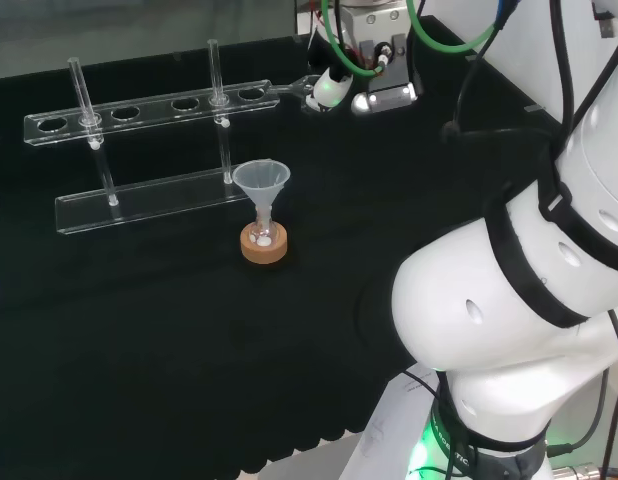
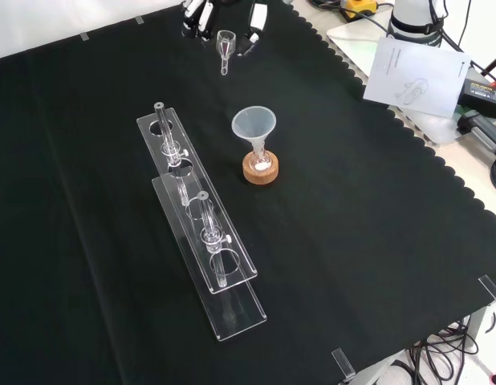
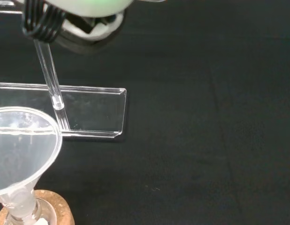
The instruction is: Put the weighing funnel back on the table.
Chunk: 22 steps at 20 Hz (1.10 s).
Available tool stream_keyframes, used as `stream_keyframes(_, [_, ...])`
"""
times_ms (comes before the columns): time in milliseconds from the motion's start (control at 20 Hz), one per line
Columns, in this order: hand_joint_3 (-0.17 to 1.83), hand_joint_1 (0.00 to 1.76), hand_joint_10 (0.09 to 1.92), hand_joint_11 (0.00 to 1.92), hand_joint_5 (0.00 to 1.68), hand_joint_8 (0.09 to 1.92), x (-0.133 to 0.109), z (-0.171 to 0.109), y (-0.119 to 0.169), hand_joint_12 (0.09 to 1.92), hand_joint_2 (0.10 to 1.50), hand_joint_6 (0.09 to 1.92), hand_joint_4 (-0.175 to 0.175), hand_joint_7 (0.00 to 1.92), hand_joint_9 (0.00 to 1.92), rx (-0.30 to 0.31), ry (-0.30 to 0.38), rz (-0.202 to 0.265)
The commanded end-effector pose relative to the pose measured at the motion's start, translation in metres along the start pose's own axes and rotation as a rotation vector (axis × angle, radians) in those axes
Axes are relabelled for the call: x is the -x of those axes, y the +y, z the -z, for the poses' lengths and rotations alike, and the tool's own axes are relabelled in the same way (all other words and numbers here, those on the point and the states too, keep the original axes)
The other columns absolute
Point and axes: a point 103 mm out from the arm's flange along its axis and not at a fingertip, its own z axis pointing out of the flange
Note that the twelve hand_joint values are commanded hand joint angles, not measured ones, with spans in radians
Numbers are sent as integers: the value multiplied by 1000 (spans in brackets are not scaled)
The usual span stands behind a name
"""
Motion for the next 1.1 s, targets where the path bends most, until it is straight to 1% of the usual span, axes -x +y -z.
stream_keyframes(50, [704,1083,425,653,1132,666,13,-4,2,1158,695,941,175,507,824,1,23,-8])
stream_keyframes(450, [703,1083,426,652,1132,666,40,-10,12,1158,696,941,175,507,822,-3,34,-46])
stream_keyframes(550, [703,1083,426,652,1132,666,49,-13,17,1158,696,942,175,507,822,-7,34,-56])
stream_keyframes(600, [703,1083,426,652,1132,666,60,-14,19,1159,696,942,175,507,822,-10,33,-58])
stream_keyframes(850, [702,1083,426,652,1132,666,73,-27,33,1159,696,942,175,507,821,-28,1,-71])
stream_keyframes(1100, [702,1083,427,652,1132,666,87,-41,49,1159,696,941,175,507,821,-43,15,-84])
